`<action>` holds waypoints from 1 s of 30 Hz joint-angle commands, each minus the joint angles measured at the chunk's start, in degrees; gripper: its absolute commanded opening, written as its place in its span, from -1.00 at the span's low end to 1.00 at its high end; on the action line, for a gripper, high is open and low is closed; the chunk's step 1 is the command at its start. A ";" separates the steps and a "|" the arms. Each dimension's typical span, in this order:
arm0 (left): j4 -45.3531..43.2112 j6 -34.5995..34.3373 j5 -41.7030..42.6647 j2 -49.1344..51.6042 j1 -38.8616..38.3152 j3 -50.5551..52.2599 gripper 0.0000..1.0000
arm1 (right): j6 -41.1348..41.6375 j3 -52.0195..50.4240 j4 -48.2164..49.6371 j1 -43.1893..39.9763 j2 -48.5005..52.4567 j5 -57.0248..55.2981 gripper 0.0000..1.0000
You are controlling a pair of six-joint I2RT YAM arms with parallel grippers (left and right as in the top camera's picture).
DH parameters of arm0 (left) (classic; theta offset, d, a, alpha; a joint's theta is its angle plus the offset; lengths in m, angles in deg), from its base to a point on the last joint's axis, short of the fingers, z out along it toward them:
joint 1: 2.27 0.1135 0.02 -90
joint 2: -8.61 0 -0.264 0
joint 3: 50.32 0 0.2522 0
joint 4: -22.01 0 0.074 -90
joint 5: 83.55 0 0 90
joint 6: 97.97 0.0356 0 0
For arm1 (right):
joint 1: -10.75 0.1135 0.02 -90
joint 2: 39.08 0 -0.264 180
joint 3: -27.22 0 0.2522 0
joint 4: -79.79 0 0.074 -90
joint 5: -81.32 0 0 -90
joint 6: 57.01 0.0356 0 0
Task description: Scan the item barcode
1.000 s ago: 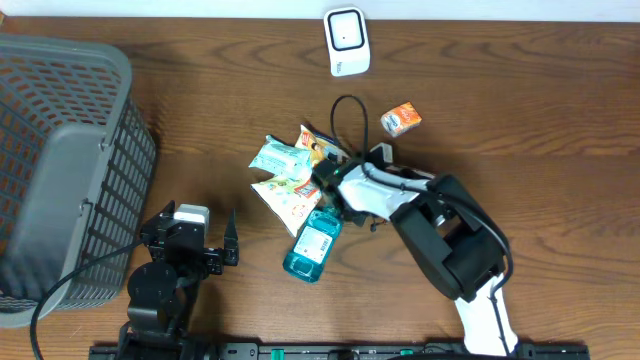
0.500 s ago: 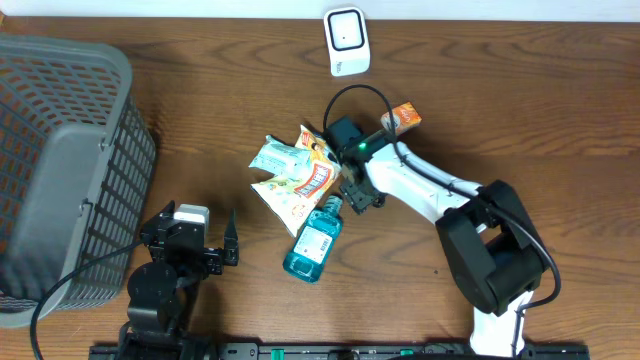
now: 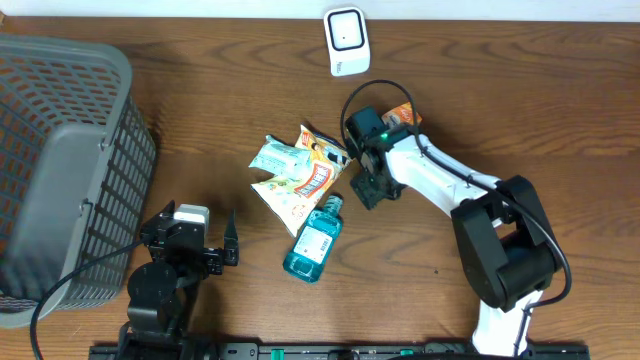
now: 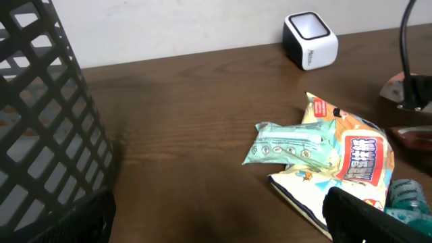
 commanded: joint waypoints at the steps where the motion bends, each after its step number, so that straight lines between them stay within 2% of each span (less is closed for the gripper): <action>1: -0.04 -0.07 0.74 -0.04 0.02 0.09 0.96 | 0.07 -2.51 -0.44 -0.59 -2.12 -4.81 0.46; 4: -0.04 -0.07 0.74 -0.04 0.02 0.09 0.95 | -2.45 -2.54 0.07 -1.25 -3.50 -7.02 0.62; 9: -0.04 -0.09 0.74 -0.04 0.02 0.09 0.96 | -4.87 -3.06 0.57 -2.75 -0.46 -7.80 0.62; 13: -0.04 -0.07 0.74 -0.04 0.02 0.09 0.96 | -4.55 -2.99 0.44 -3.30 -0.09 -8.59 0.46; 18: -0.04 -0.07 0.74 -0.04 0.02 0.09 0.96 | -3.82 -2.73 0.66 -2.12 -4.26 -8.59 0.44; 20: -0.02 -0.09 0.74 -0.04 0.02 0.09 0.96 | -5.38 -2.73 0.87 -2.16 -6.45 -8.55 0.50; 22: -0.04 -0.07 0.74 -0.04 0.02 0.09 0.96 | -8.09 -2.73 1.53 -2.95 -7.48 -8.44 0.65; 23: -0.04 -0.07 0.74 -0.04 0.02 0.09 0.96 | -10.05 -2.73 2.05 -3.63 -7.54 -7.43 0.71; 28: -0.04 -0.07 0.74 -0.04 0.02 0.09 0.96 | -17.75 -2.73 3.02 -7.82 -7.45 5.35 0.73; 30: -0.04 -0.09 0.74 -0.04 0.02 0.09 0.96 | -19.41 -2.75 3.50 -9.68 -6.73 7.32 0.79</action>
